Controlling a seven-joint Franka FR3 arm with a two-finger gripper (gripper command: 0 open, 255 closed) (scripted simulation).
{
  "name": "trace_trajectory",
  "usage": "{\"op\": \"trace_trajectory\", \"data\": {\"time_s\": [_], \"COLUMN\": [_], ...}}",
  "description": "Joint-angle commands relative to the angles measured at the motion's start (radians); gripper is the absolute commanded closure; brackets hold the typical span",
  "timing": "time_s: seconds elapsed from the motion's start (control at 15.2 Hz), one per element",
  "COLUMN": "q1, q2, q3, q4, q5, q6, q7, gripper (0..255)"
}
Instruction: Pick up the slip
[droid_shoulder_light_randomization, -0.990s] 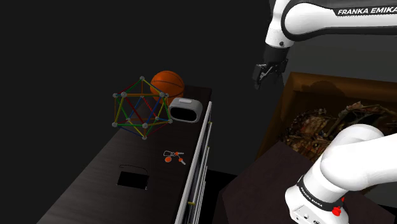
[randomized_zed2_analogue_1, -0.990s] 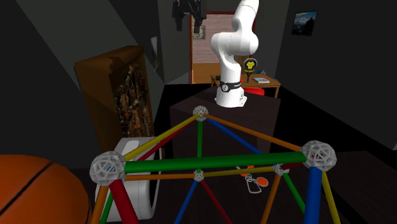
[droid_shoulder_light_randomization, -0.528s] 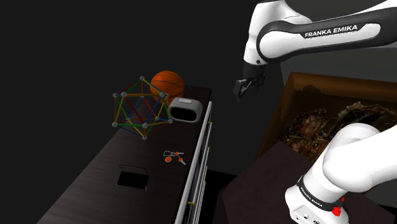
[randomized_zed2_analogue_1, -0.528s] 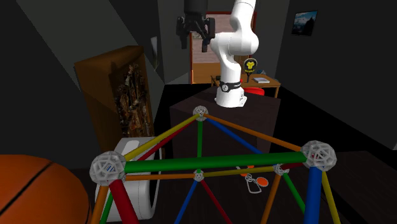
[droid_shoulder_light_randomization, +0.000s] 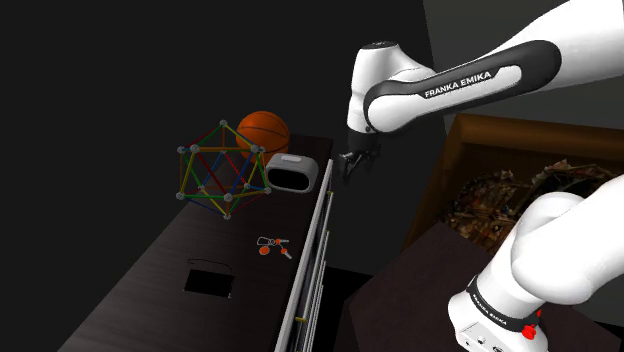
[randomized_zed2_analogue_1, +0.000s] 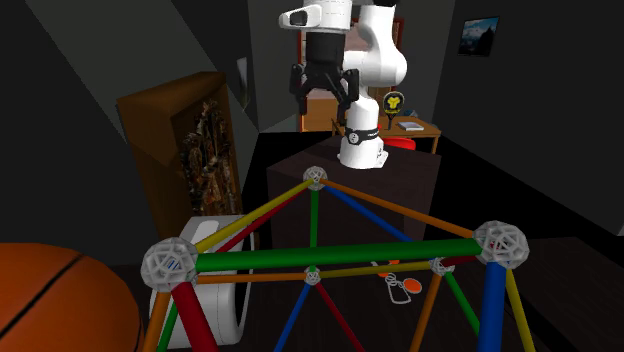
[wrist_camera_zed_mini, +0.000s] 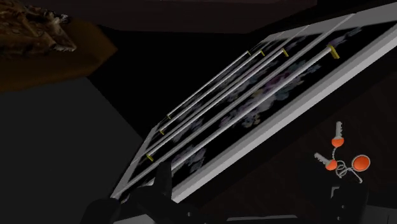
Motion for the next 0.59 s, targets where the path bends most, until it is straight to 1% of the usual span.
{"op": "trace_trajectory", "data": {"time_s": [0.0, 0.26, 0.53], "q1": [0.016, 0.046, 0.073], "q2": [0.065, 0.192, 0.323], "q3": [0.019, 0.057, 0.094], "q4": [0.011, 0.038, 0.082], "q5": [0.006, 0.009, -0.002], "q6": [0.054, 0.150, 0.235], "q7": [0.007, 0.023, 0.046], "gripper": [0, 0, 0]}}
